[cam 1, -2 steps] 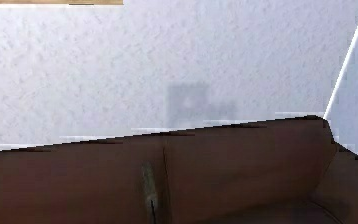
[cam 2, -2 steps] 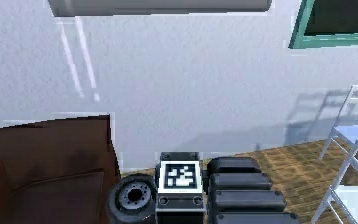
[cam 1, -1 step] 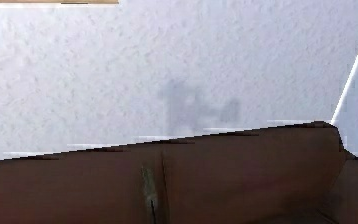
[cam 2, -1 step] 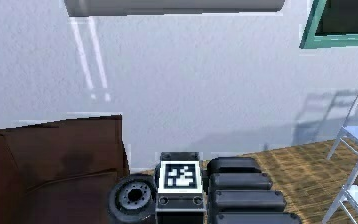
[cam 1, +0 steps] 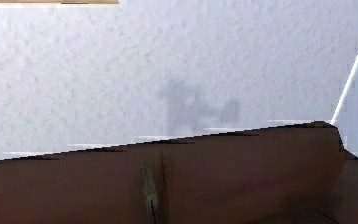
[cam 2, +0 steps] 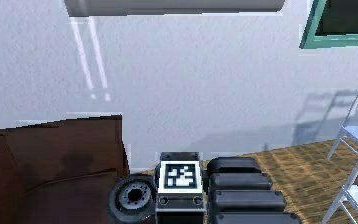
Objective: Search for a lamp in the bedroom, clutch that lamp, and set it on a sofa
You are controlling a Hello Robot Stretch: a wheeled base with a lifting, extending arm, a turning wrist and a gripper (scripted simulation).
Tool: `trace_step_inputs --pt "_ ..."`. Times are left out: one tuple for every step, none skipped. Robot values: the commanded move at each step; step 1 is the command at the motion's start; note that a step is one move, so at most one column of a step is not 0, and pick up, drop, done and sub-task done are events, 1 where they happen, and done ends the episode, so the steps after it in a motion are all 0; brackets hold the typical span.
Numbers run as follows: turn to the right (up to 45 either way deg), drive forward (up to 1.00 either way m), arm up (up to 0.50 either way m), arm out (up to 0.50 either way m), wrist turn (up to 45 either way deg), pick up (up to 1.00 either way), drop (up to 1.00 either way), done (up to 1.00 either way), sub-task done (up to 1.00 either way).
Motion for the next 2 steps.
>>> trace_step_inputs --pt "0.0 0.00 0.00 0.00 39.0 0.00 0.00 0.00 0.00" --pt "0.0 0.00 -0.30 0.00 0.0 0.00 0.00 0.00 0.00"
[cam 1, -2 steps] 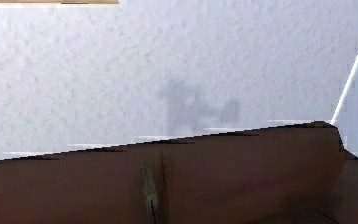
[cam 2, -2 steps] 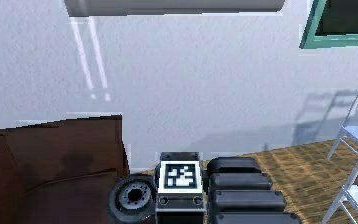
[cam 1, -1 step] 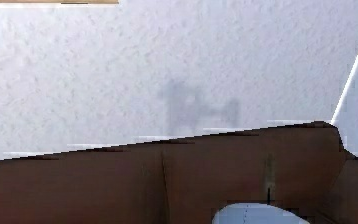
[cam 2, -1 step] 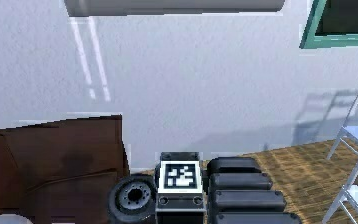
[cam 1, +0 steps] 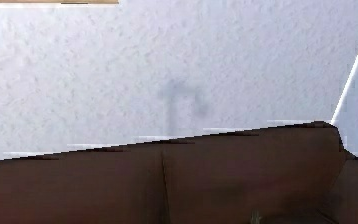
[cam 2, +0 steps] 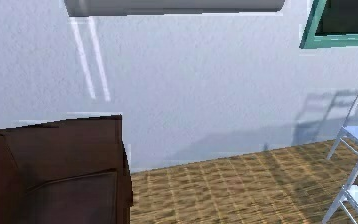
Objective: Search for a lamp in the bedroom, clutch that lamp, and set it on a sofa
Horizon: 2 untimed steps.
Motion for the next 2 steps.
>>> trace_step_inputs --pt "0.0 0.00 -0.32 0.00 0.0 0.00 0.00 0.00 0.00" --pt "0.0 0.00 0.00 0.00 0.0 0.00 1.00 0.00 0.00"
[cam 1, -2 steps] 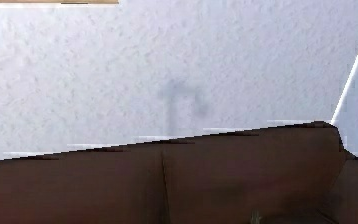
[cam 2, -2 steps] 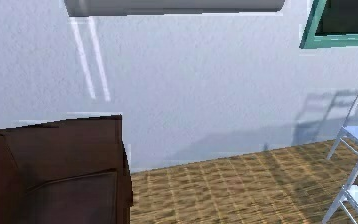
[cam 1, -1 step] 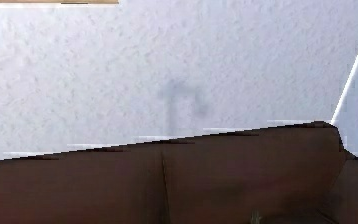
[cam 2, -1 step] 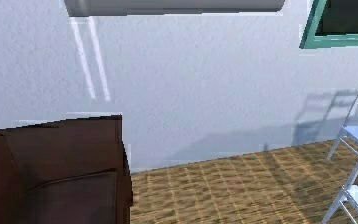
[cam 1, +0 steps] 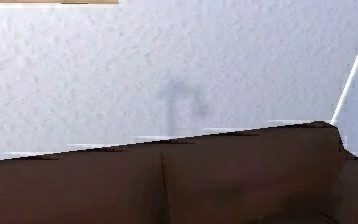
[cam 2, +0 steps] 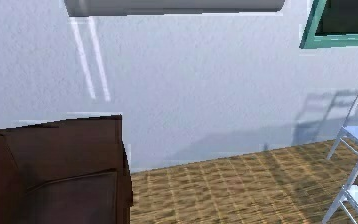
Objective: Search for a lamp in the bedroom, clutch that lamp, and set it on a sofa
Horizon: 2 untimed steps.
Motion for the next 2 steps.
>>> trace_step_inputs --pt "0.0 0.00 0.10 0.00 0.0 0.00 0.00 0.00 0.00" --pt "0.0 0.00 0.00 0.00 0.0 0.00 0.00 1.00 0.00"
